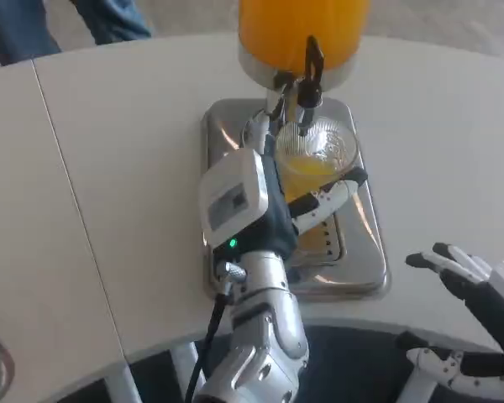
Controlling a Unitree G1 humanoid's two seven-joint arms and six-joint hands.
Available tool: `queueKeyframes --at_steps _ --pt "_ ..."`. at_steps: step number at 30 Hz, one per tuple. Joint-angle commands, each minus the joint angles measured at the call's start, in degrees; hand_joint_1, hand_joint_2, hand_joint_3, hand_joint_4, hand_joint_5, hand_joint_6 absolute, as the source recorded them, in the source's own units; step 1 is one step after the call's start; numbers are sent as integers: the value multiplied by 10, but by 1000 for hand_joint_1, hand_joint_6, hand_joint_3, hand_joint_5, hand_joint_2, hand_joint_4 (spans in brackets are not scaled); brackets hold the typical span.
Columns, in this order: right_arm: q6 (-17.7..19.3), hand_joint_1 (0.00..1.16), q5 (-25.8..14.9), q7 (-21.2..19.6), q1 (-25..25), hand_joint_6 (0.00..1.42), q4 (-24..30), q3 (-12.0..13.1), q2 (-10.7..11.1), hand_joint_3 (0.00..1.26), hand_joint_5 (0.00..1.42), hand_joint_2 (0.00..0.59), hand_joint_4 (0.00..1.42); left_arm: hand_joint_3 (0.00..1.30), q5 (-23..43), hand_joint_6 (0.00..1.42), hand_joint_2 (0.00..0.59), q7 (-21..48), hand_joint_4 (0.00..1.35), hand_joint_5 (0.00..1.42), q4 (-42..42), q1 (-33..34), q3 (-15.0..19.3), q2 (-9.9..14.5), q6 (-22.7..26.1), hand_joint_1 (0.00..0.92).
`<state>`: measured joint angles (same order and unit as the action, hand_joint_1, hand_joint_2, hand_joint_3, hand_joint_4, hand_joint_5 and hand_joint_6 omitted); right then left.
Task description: Grasp the cup under the faucet to collect the drink, then remove the cup.
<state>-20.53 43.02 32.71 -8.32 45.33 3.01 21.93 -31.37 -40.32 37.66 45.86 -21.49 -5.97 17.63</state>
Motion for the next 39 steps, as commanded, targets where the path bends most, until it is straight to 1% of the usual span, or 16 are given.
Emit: queueKeyframes --at_steps 1,2,5,8,11,14,19,23,25,28,33,39 --pt "-5 739 -10 -3 -1 0 -7 2 6 111 0 395 0 520 18 1274 79 -22 616 966 14 -12 6 -88 14 399" --pt "-5 739 -10 -3 -2 0 -8 2 7 109 0 395 0 555 18 1299 77 -31 665 999 12 -15 7 -90 13 402" --pt "-6 738 -11 -2 -3 0 -8 1 9 107 0 395 0 618 26 1366 70 -50 731 1062 11 -20 12 -92 10 411" --pt "-6 738 -12 -3 -4 0 -8 2 9 106 0 394 0 665 34 1387 69 -66 807 1107 9 -24 11 -91 5 427" --pt "-5 740 -14 -4 -5 0 -11 2 9 106 0 390 0 713 38 1422 72 -86 862 1148 2 -33 12 -88 -10 433" --pt "-5 742 -17 -6 -5 0 -14 1 8 108 0 387 0 782 39 1424 84 -102 928 1200 -4 -40 11 -84 -23 449" --pt "-3 744 -18 -9 -5 0 -17 1 9 113 0 385 0 824 45 1424 86 -111 985 1250 -11 -47 11 -76 -40 463" --pt "-4 745 -21 -11 -6 0 -19 1 8 114 0 385 0 879 45 1424 94 -116 1046 1298 -25 -64 10 -64 -67 467" --pt "-4 746 -22 -12 -7 0 -18 0 7 114 0 384 0 931 43 1424 111 -118 1106 1342 -32 -71 10 -58 -76 479" --pt "-1 745 -22 -16 -7 0 -18 -2 7 114 0 387 0 965 37 1424 117 -116 1168 1386 -49 -81 9 -44 -86 488" --pt "0 738 -24 -21 -4 0 -19 -6 6 115 0 389 0 987 30 1424 119 -99 1190 1415 -80 -100 12 -19 -97 487" --pt "-1 732 -26 -24 -3 0 -21 -12 6 115 0 389 0 990 21 1424 114 -87 1193 1418 -110 -117 22 -2 -107 483"
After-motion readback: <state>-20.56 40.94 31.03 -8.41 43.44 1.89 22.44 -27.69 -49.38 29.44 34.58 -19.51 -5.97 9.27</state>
